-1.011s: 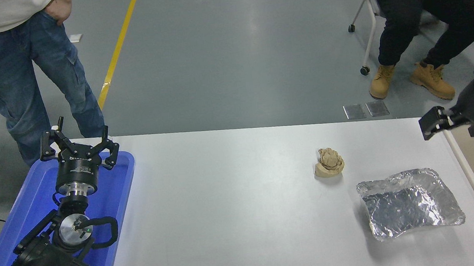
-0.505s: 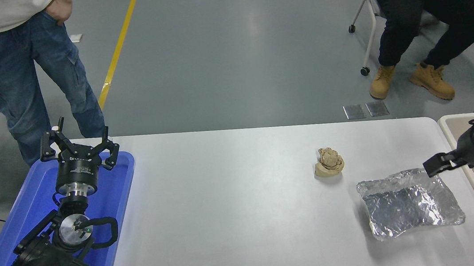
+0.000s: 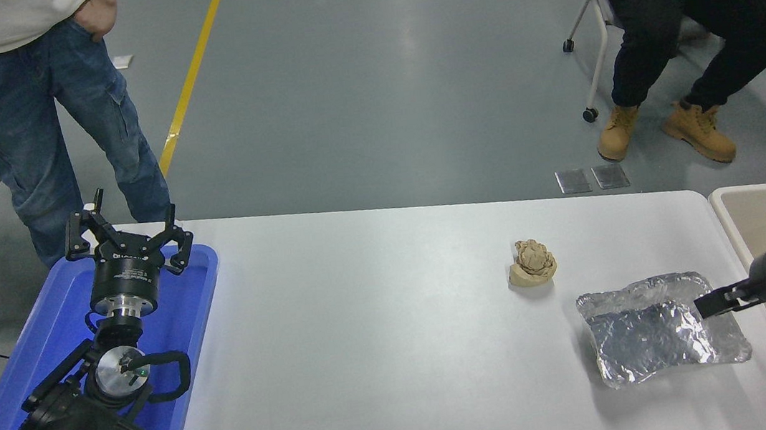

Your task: Pick up foil plate and place in dustbin

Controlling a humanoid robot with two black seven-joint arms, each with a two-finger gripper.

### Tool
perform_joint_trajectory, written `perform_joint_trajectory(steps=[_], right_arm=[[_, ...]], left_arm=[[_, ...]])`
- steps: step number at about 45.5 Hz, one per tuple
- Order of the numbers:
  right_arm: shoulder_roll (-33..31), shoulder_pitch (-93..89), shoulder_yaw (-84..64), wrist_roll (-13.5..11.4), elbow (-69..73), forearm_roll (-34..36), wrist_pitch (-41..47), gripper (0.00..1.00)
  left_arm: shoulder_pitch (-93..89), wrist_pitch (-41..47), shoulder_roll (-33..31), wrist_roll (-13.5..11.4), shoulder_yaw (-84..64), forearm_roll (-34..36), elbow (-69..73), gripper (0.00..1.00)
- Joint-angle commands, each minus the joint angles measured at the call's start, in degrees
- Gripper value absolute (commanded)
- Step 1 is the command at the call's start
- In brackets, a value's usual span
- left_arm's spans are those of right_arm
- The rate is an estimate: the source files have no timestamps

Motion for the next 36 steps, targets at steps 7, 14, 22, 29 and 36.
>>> perform_joint_trajectory(steps=[7,14,22,29,36], right_arm=[[0.66,-4.68,0.51,2.23,-2.11,-0.36,-6.06,0.99],[1.37,-5.30,0.51,2.23,-2.20,-0.36,-7.47,0.96],[1.46,-6.53,0.51,2.23,-2.37,-0.36,-8.79,0.88],[2.68,-8.37,0.60,2.23,-4.92,-0.01,-8.97,0.76],[3.04,-9.69,0.60,2.15,-6.94,0.52,-8.97,0.64]], left_arm=[[0.03,-0.07,0.00,0.00,0.00,0.00,0.00,1.00],[-0.05,0.02,0.00,0.00,0.00,0.00,0.00,1.00],[0.03,0.02,0.00,0.00,0.00,0.00,0.00,1.00],[-0.05,-0.07,0.00,0.00,0.00,0.00,0.00,1.00],[-0.05,0.02,0.00,0.00,0.00,0.00,0.00,1.00]])
